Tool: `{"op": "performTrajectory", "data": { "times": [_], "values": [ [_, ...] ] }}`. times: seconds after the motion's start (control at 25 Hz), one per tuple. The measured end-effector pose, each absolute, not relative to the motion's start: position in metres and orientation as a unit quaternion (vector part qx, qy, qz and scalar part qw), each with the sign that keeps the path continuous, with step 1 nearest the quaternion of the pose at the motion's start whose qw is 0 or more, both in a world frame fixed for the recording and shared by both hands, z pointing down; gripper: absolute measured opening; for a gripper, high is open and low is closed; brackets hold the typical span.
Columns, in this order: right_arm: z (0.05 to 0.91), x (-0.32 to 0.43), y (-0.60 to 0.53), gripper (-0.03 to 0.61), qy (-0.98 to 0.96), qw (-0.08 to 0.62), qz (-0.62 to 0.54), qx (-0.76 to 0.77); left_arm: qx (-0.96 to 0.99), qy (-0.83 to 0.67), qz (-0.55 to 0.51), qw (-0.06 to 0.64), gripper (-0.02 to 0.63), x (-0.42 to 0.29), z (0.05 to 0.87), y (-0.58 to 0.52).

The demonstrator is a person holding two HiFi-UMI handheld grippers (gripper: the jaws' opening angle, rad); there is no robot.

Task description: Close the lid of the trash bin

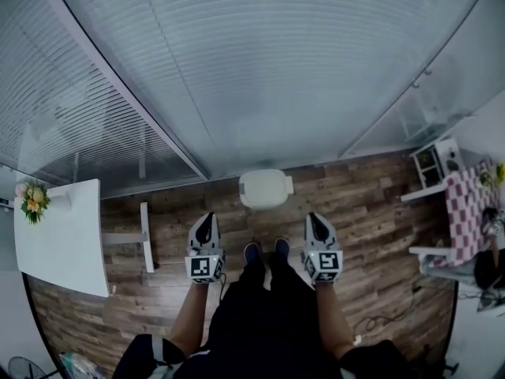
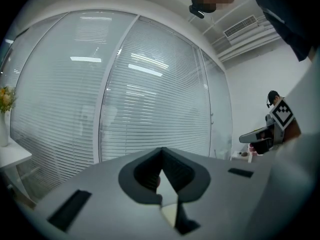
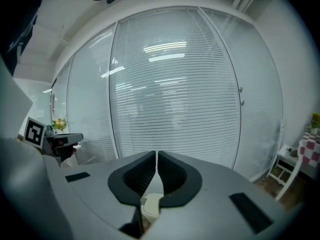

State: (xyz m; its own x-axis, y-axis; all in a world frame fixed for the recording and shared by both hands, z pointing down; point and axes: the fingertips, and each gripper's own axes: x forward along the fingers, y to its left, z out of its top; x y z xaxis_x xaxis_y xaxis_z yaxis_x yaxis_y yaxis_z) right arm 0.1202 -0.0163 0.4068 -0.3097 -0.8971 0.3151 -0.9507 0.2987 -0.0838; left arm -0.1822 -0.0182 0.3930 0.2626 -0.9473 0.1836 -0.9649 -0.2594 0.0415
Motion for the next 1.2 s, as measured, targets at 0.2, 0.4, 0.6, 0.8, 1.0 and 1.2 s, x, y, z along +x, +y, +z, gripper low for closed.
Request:
{"op": "performTrajectory", "data": {
  "times": [0.2,0.4,0.6,0.8,1.0,1.2],
  "values": [
    [0.408,0.123,0.005,0.017,-0.817,0.129,0.103,0.553,0.787,-0.613,0.046,0.057,0.006,-0.166,0.382,-0.001],
    [0.402,0.130,0.020,0.008,-0.831,0.141,0.096,0.530,0.777,-0.627,0.043,0.050,0.006,-0.148,0.368,0.029],
    [0.416,0.154,0.034,0.003,-0.825,0.149,0.131,0.528,0.758,-0.649,0.039,0.051,0.007,-0.139,0.367,0.060],
    [0.412,0.166,0.038,0.003,-0.826,0.153,0.128,0.527,0.754,-0.654,0.038,0.048,0.006,-0.132,0.369,0.075],
    [0.410,0.167,0.043,0.003,-0.833,0.154,0.121,0.518,0.748,-0.661,0.034,0.048,0.006,-0.131,0.367,0.083],
    [0.404,0.162,0.040,0.003,-0.838,0.160,0.118,0.508,0.746,-0.664,0.028,0.050,0.006,-0.128,0.367,0.086]
  ]
}}
